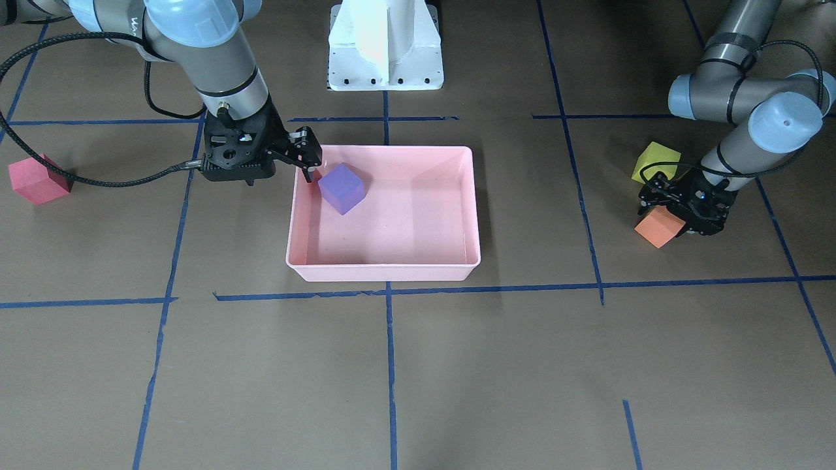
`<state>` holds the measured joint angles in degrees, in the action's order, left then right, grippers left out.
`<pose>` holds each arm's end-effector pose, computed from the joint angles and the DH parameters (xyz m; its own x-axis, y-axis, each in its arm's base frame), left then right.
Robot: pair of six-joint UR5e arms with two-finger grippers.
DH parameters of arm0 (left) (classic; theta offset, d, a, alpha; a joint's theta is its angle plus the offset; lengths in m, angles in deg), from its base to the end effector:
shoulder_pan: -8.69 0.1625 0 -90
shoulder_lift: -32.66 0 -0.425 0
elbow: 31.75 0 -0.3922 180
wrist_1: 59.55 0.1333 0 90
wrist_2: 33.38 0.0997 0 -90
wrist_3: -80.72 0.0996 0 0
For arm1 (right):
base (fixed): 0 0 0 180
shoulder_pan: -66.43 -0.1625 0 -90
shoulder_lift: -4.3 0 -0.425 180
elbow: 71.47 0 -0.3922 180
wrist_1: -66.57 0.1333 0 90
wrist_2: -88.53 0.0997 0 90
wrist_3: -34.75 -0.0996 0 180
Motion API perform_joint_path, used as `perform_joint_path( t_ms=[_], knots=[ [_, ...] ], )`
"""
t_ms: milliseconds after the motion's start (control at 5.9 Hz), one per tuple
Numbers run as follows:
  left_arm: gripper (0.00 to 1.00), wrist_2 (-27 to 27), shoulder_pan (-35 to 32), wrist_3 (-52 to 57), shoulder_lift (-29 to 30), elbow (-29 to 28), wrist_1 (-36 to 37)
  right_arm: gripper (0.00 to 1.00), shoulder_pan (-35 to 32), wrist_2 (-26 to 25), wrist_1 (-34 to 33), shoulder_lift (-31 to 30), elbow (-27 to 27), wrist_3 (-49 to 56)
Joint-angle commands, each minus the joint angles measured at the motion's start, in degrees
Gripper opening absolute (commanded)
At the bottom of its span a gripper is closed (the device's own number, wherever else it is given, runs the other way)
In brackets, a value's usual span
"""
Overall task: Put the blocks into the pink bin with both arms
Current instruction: 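Grasp the orange cube with the left gripper and carry it into the bin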
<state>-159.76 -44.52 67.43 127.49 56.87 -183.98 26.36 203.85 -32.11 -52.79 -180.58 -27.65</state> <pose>0.2731 -0.4891 0.5645 0.5239 0.6078 -0.5968 -0.3620 0.7931 0.4899 -0.4058 -0.4599 0.2072 0.6588 0.0069 0.7523 -0.0588 0.9974 0.0423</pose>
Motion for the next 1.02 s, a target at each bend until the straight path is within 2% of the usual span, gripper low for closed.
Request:
perform_joint_path(
  t_ms=[0,169,339,508,678,847],
  knots=[
    [0.38,-1.06,-1.28,-0.16,0.34,4.16,4.85,1.00,-0.88,0.77,-0.28,-0.03,-0.85,2.87],
    [0.38,-1.15,-3.81,-1.20,4.52,9.85,16.29,1.00,-3.41,3.65,-0.37,-1.69,-1.28,6.20],
    [0.39,-1.06,-3.92,-6.00,7.87,13.56,22.85,1.00,-5.70,5.51,-0.37,-5.71,-4.42,9.89],
    [0.39,-0.89,-3.66,-15.10,13.21,14.73,26.83,1.00,-8.77,7.18,-0.46,-10.79,-7.24,16.89],
    [0.39,-0.45,-1.31,-28.76,20.32,14.92,30.70,1.00,-12.45,8.85,0.15,-15.46,-7.61,26.53],
    [0.39,3.73,5.76,-41.95,25.69,14.92,33.26,1.00,-15.80,9.04,0.33,-20.90,-9.53,35.16]
  ],
)
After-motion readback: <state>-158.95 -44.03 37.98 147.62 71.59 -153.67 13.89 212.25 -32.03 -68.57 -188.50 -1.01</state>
